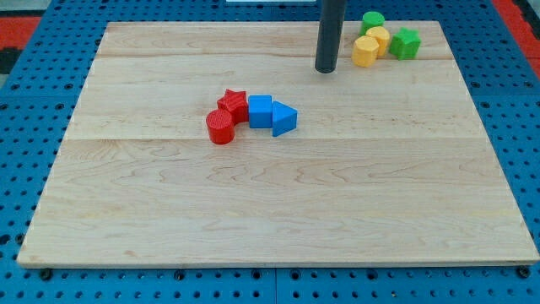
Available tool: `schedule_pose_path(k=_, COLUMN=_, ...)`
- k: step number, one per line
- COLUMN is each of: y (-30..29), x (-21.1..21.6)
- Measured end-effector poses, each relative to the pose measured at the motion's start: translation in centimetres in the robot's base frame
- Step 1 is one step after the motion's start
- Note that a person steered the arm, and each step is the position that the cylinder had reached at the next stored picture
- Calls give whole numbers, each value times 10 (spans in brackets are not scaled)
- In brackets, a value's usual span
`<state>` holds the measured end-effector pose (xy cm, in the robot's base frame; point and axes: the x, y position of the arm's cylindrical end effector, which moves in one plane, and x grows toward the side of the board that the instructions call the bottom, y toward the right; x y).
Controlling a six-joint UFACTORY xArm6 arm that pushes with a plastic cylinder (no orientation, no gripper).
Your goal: Point your arm closer to the green circle
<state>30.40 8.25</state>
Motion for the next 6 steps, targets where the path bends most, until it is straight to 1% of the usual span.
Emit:
schedule_pose_path(k=1, y=-3, x=0)
schedule_pose_path(k=2, y=20, x=21)
schedule_pose_path(k=3, y=127, x=19)
schedule_pose_path(k=4, y=238, x=-36)
schedule_pose_path(k=5, y=197, x=-110)
schedule_pose_path(k=6, y=176, x=-111)
